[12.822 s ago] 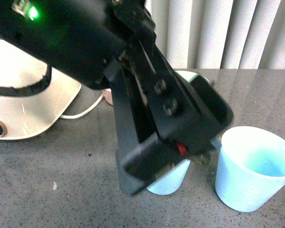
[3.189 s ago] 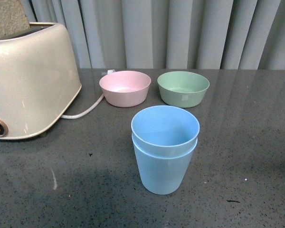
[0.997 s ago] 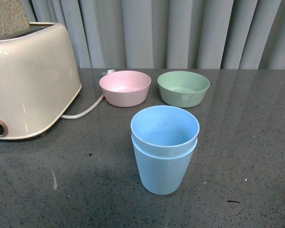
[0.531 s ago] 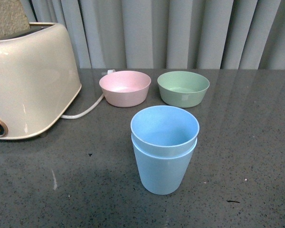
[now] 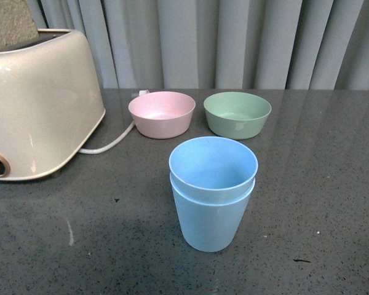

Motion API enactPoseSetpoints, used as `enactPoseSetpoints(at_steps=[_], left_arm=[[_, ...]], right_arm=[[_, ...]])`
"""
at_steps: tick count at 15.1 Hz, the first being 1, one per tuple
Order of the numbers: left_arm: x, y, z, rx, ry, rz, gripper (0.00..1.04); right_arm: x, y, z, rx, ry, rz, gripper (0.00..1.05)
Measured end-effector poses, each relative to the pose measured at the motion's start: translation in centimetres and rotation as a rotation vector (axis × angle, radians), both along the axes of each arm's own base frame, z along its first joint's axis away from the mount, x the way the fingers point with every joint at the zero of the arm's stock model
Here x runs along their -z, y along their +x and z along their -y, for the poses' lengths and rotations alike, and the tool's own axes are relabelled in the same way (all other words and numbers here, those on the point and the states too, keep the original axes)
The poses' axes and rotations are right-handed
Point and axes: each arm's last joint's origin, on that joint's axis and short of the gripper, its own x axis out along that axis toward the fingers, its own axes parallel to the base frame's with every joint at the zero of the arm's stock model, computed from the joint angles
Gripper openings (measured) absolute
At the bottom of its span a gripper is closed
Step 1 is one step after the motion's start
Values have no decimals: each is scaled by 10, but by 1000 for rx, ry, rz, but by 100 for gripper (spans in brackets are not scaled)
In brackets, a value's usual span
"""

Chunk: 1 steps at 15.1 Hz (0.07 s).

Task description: Stack blue cups with both arms

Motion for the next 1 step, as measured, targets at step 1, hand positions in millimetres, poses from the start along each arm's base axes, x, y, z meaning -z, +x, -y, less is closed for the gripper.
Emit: enactPoseSetpoints(at_steps=[1], left_arm=[[0, 0, 0, 0, 0, 0, 98]], right_arm=[[0, 0, 0, 0, 0, 0, 98]])
